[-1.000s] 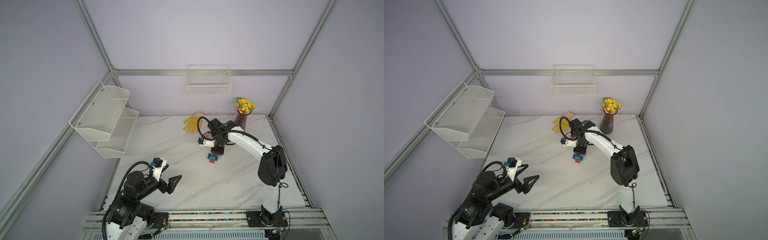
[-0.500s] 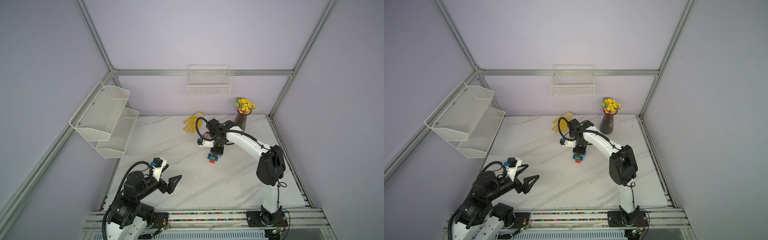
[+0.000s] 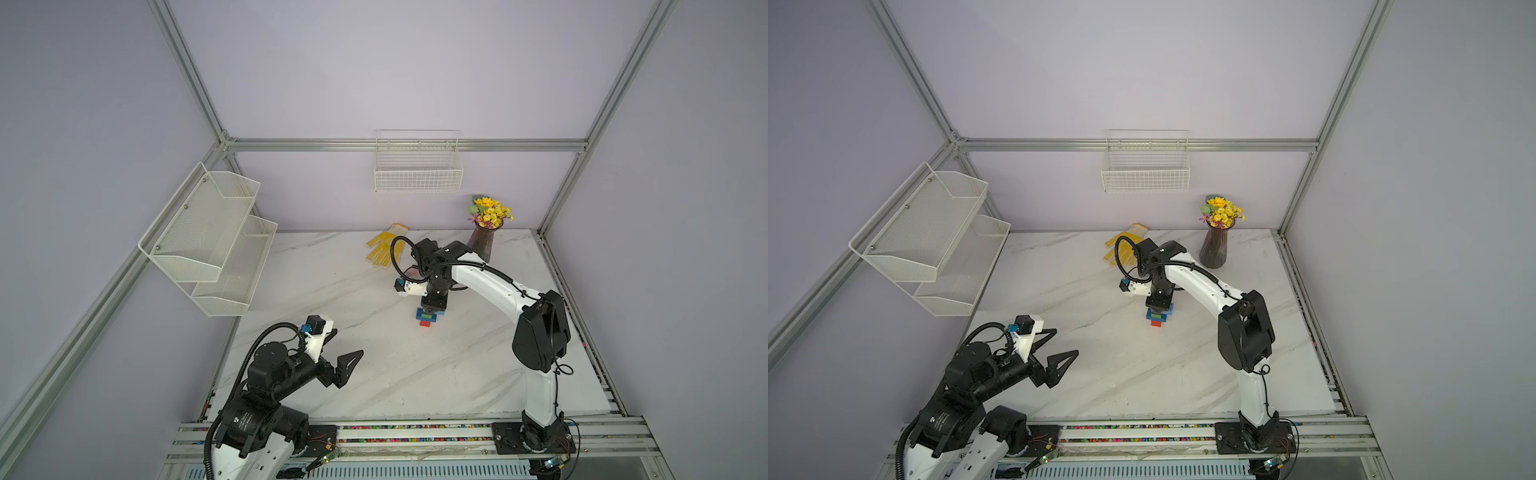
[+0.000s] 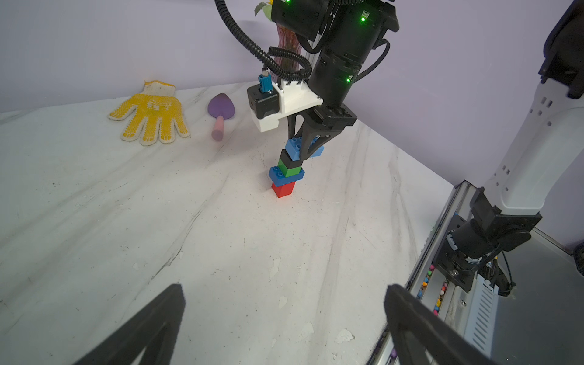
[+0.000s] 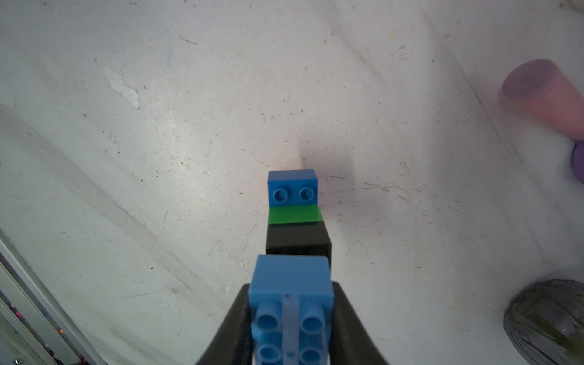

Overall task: Assemble the letter f with lego
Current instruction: Assemble the lego brick with the lego brick.

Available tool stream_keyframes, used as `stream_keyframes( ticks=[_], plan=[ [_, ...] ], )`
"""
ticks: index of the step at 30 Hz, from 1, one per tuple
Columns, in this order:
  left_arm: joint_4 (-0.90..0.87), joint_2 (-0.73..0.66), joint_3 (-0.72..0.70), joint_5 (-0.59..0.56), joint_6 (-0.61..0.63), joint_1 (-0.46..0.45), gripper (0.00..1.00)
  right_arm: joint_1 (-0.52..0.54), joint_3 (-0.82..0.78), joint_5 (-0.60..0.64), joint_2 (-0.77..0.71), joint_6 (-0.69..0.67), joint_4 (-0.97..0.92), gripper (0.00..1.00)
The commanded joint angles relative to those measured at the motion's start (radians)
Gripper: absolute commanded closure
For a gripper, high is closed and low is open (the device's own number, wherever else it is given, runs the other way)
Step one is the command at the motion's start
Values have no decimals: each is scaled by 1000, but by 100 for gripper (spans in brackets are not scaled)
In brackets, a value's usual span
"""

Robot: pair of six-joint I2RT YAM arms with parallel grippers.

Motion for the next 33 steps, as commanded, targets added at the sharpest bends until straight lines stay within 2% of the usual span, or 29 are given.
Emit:
stream_keyframes(
  ticks=[1, 11, 33],
  plan=[
    [17, 6, 2, -2, -4, -5, 0, 4, 10, 6, 45, 5, -52, 100],
    [16, 12, 2, -2, -6, -5, 0, 4, 50, 2, 14, 3, -54, 100],
    [17, 5, 1, -8, -7, -4, 0, 4, -17, 53, 83, 5, -25, 100]
  ],
)
